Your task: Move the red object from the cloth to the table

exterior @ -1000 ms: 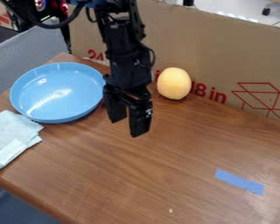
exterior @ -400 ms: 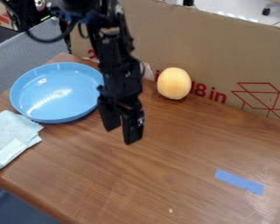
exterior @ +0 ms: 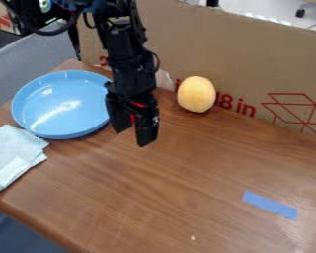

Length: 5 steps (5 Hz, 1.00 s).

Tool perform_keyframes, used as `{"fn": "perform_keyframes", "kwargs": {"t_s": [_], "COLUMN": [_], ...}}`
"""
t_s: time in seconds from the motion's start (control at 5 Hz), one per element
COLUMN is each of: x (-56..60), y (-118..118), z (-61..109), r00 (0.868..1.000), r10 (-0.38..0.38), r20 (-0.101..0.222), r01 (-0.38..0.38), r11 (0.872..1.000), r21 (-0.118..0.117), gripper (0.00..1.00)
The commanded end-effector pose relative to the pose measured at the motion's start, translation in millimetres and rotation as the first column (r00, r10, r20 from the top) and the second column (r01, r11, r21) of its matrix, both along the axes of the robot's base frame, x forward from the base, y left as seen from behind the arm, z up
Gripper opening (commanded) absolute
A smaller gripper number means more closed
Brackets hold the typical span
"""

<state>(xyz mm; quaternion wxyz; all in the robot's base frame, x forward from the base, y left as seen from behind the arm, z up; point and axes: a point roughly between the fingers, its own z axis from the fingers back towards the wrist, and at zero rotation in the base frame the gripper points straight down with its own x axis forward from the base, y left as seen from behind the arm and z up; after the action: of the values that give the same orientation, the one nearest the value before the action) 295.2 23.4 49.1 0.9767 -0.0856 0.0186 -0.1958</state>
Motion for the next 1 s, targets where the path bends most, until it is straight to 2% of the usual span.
{"fn": "perform_keyframes", "kwargs": {"t_s": [0.0, 0.2, 0.4, 0.6, 0.8], "x": [-4.6, 7.0, 21.2, 24.9, 36.5], "y": [0, 5, 6, 18, 12], "z": [7.8, 11.8, 12.0, 17.0, 23.2], "r00": [0.999, 0.998, 0.998, 0.997, 0.996], "r10": [0.001, -0.006, -0.013, -0.008, 0.010], "r20": [0.051, 0.067, 0.069, 0.081, 0.089], "r01": [-0.002, 0.005, 0.013, 0.008, -0.011], "r11": [1.000, 1.000, 1.000, 1.000, 1.000], "r21": [0.024, 0.017, 0.010, 0.005, 0.015], "gripper": [1.00, 1.00, 1.00, 1.00, 1.00]}}
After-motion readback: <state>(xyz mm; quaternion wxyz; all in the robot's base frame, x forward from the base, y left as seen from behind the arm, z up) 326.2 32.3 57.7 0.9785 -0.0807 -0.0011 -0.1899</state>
